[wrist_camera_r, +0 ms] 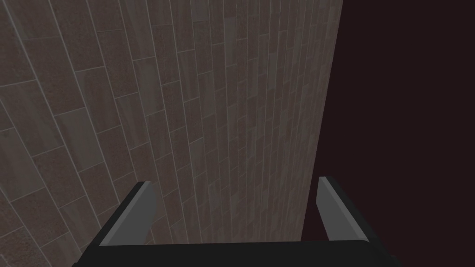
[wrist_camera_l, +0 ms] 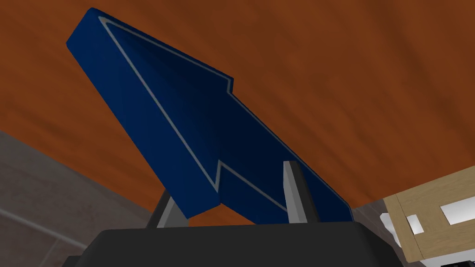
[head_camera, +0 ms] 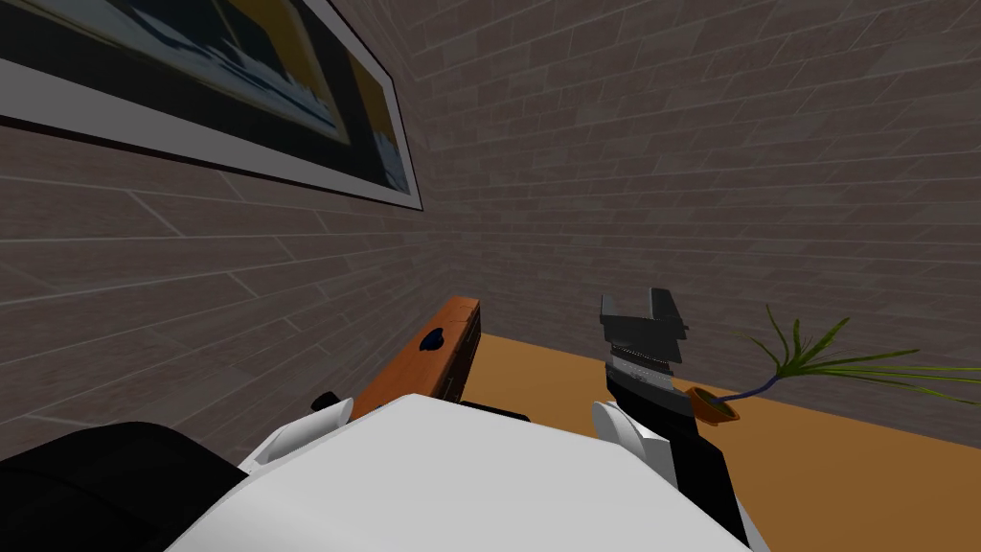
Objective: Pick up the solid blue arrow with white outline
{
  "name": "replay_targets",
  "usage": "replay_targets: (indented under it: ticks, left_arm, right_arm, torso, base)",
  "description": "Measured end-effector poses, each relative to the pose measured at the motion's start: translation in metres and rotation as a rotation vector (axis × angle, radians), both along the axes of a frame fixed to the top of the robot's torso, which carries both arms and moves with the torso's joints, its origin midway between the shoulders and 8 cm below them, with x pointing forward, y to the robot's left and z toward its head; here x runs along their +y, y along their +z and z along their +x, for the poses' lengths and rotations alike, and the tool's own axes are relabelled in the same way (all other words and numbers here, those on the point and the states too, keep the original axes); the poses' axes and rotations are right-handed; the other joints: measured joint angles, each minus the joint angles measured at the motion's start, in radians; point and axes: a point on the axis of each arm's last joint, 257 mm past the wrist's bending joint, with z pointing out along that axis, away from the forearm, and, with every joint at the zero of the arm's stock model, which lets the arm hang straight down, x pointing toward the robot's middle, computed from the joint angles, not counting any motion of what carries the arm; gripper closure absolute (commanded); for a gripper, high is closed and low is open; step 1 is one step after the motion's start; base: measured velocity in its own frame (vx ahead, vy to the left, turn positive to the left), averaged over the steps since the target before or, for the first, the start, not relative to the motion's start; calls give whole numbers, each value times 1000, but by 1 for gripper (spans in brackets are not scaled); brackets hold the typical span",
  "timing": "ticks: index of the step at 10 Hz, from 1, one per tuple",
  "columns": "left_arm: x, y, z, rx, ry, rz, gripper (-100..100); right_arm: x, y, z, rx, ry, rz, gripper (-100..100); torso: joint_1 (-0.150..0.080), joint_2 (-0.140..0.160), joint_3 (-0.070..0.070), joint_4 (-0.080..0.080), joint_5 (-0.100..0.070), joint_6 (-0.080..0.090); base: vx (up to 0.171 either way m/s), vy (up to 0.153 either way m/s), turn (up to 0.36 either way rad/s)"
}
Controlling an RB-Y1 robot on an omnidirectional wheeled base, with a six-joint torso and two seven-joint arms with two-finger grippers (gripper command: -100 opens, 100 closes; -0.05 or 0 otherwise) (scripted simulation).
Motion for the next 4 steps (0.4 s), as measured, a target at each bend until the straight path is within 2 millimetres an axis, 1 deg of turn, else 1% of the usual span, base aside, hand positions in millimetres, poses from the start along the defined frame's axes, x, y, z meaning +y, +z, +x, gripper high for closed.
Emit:
replay_targets:
  ticks: [2,3,4]
  left_arm:
    - [5,8,-2,7,-4,4,100]
    - [7,14,-3,10,-4,4,100]
    - [7,14,-4,12,-3,3,0]
  right_arm:
    - [0,0,0,0,0,0,0]
    - [0,0,0,0,0,0,0]
    - [0,0,0,0,0,0,0]
  torso:
    - [-3,0,0,0,-1,0]
    - [-3,0,0,0,-2,0]
    - [-2,0,0,0,-1,1]
  base:
    - [3,-41,-17]
    - [0,-17,4]
    - [0,0,0]
